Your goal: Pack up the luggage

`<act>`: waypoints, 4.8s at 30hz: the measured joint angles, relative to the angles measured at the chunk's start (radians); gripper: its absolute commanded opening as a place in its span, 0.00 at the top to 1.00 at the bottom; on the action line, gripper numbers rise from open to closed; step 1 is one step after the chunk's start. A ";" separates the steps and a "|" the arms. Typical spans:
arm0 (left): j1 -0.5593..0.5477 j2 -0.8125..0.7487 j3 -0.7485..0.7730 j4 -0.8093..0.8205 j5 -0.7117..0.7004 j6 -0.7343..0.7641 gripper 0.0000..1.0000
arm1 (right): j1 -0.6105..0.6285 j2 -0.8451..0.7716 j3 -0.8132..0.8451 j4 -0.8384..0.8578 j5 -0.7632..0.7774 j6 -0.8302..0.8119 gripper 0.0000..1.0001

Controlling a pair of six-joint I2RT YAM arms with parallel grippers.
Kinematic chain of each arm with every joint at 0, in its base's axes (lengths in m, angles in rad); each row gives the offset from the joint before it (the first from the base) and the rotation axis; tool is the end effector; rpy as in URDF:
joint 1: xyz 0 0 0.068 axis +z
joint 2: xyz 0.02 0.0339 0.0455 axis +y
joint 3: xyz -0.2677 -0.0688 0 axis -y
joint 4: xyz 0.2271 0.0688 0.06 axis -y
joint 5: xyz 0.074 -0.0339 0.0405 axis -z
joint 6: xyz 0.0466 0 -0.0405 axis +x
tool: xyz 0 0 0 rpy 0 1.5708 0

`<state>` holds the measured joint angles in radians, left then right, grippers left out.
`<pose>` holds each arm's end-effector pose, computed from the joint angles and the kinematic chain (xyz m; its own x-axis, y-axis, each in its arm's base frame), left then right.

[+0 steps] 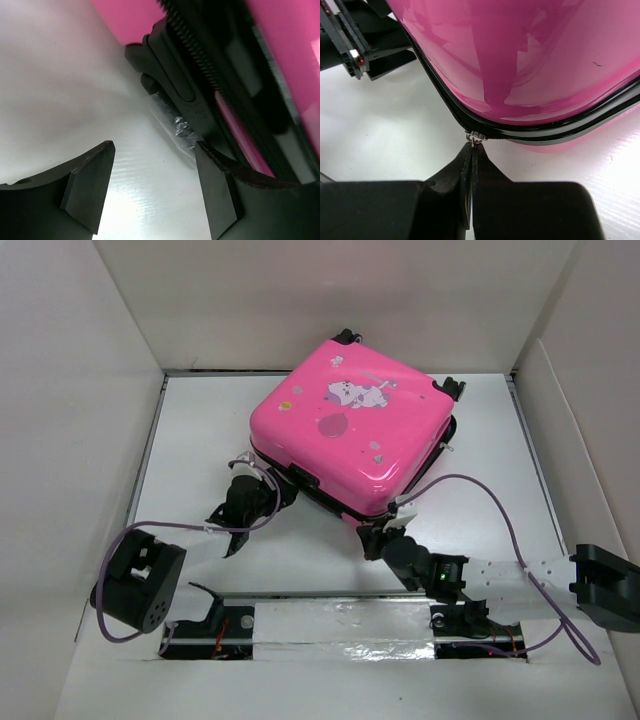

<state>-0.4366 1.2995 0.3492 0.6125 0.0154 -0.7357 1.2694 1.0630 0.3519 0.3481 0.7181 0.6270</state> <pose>0.2198 -0.1034 0.1816 -0.5152 -0.5001 -0.6960 0.1217 0.7612 -0.6370 0.0896 0.1848 0.2059 -0.4001 0.2012 -0.8941 -0.3726 0.8556 0.3593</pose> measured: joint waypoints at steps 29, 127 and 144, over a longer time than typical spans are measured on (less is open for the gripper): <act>0.266 -0.187 0.231 0.034 -0.191 -0.151 0.38 | -0.001 0.017 0.082 -0.123 -0.043 -0.075 1.00; 0.126 -0.108 0.182 -0.052 -0.153 -0.028 0.30 | -0.393 -0.401 0.397 -0.472 -0.317 -0.320 1.00; 0.126 0.201 0.362 0.032 -0.010 -0.032 0.33 | -1.495 -0.130 0.265 -0.500 -0.603 -0.337 1.00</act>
<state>-0.3111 1.5002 0.7116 0.6441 0.0051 -0.7673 -0.2260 0.9333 0.6170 -0.1516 0.1154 0.2897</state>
